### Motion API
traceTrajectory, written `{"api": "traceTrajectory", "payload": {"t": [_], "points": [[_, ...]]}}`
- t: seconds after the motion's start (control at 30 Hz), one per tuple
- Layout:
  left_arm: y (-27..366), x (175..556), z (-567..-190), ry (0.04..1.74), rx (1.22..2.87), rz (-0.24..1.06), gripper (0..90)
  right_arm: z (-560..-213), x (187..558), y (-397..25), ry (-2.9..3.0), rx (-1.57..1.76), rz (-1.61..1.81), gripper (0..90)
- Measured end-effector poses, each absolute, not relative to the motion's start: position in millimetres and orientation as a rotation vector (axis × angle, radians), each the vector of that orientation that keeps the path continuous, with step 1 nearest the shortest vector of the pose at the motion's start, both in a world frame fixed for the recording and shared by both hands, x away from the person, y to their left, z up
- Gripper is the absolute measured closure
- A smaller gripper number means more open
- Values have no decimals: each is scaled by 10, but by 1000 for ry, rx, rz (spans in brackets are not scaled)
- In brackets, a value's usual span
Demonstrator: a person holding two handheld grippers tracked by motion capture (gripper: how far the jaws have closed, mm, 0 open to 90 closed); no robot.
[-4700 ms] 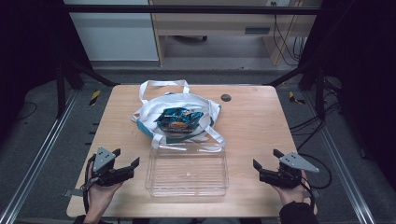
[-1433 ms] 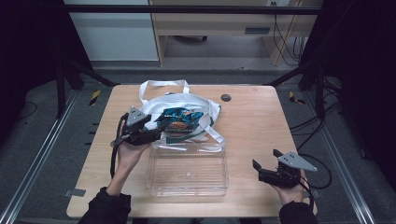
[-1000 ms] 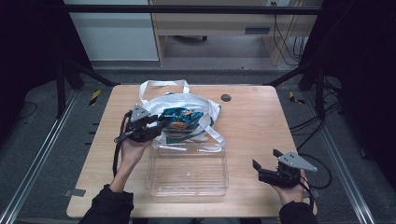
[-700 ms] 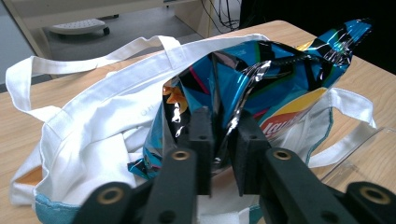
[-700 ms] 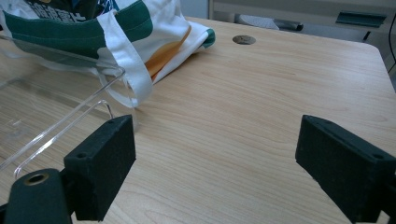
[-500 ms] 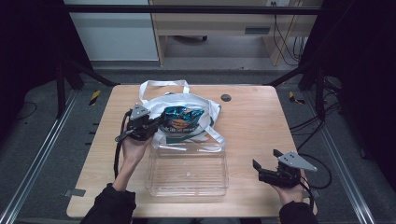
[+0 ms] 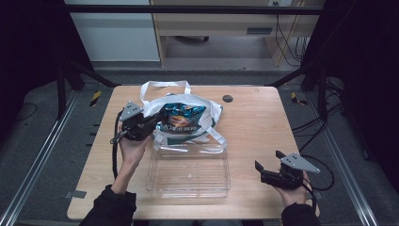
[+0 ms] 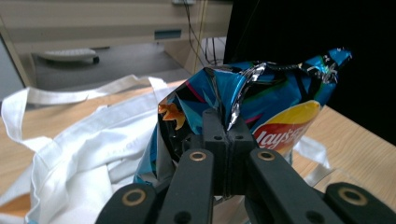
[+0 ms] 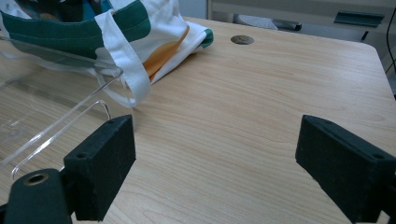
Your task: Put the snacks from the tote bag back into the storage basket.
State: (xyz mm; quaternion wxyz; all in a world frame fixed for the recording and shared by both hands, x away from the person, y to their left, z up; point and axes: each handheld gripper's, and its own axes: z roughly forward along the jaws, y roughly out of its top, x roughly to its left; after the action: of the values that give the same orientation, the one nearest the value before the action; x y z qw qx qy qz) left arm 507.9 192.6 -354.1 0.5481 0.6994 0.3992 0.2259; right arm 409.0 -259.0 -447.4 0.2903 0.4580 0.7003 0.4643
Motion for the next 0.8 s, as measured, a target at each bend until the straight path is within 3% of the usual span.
{"api": "traceTrajectory", "payload": {"t": [0.8], "points": [[1882,4698,-3002,870,1535,513,897,-4475,4090,-2611,1863,1217,1246,122]]}}
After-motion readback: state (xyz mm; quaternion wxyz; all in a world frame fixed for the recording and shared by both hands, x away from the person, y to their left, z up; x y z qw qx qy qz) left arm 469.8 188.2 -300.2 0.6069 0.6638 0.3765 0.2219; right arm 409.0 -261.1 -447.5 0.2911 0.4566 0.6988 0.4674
